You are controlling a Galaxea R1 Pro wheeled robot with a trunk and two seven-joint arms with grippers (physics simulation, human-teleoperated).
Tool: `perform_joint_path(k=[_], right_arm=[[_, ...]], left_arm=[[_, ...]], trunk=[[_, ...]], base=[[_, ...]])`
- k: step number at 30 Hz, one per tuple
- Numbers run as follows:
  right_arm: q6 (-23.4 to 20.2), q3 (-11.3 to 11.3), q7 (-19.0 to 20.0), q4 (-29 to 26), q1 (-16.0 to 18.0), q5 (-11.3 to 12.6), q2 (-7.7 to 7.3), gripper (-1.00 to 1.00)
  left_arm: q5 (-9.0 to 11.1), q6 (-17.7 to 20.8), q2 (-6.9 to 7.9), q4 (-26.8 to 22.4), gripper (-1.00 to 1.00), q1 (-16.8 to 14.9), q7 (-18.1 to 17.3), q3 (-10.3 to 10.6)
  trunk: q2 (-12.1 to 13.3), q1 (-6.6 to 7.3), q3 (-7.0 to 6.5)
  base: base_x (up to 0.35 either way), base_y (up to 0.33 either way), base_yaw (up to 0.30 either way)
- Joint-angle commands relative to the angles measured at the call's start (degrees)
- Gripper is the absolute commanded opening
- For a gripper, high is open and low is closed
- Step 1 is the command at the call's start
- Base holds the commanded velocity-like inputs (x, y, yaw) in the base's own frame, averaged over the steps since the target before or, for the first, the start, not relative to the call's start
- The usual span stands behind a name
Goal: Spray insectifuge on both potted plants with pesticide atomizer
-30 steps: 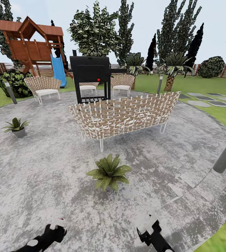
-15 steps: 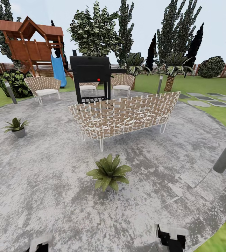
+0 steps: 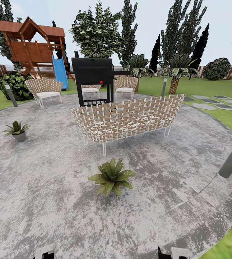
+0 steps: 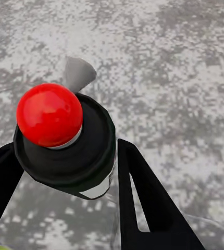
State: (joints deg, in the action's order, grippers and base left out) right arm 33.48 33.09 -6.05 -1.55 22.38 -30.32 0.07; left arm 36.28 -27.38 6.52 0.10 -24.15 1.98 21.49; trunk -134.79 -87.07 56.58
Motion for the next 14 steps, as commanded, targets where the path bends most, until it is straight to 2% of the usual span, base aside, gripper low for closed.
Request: perform_joint_path(k=[1, 6, 9, 11, 14], right_arm=[[0.1, 0.2, -0.4, 0.0, 0.0, -0.6, 0.01, 1.00], [0.1, 0.2, -0.4, 0.1, 0.0, -0.6, 0.01, 1.00], [0.1, 0.2, -0.4, 0.1, 0.0, -0.6, 0.01, 1.00], [0.1, 0.2, -0.4, 0.1, 0.0, -0.6, 0.01, 1.00], [0.1, 0.2, -0.4, 0.1, -0.1, -0.6, 0.01, 1.00]], left_arm=[[0.2, -0.1, -0.06, 0.0, -1.00, 0.0, 0.2, 0.5], [0.1, 0.0, -0.48, 0.0, -1.00, 0.1, 0.2, 0.5], [-0.3, 0.1, -1.57, 0.1, -1.00, 0.1, -0.1, 0.5], [-0.3, 0.1, -1.49, 0.1, -1.00, 1.8, 0.0, 0.6], [-0.3, 0.0, -1.49, 0.0, -1.00, 2.5, 0.0, 0.6]], trunk=[[0.0, 0.01, 0.05], [0.0, 0.01, 0.05], [0.0, 0.01, 0.05], [0.0, 0.01, 0.05], [0.0, 0.01, 0.05]], base=[[0.000, 0.000, 0.000], [0.000, 0.000, 0.000], [0.000, 0.000, 0.000], [0.000, 0.000, 0.000], [0.000, 0.000, 0.000]])
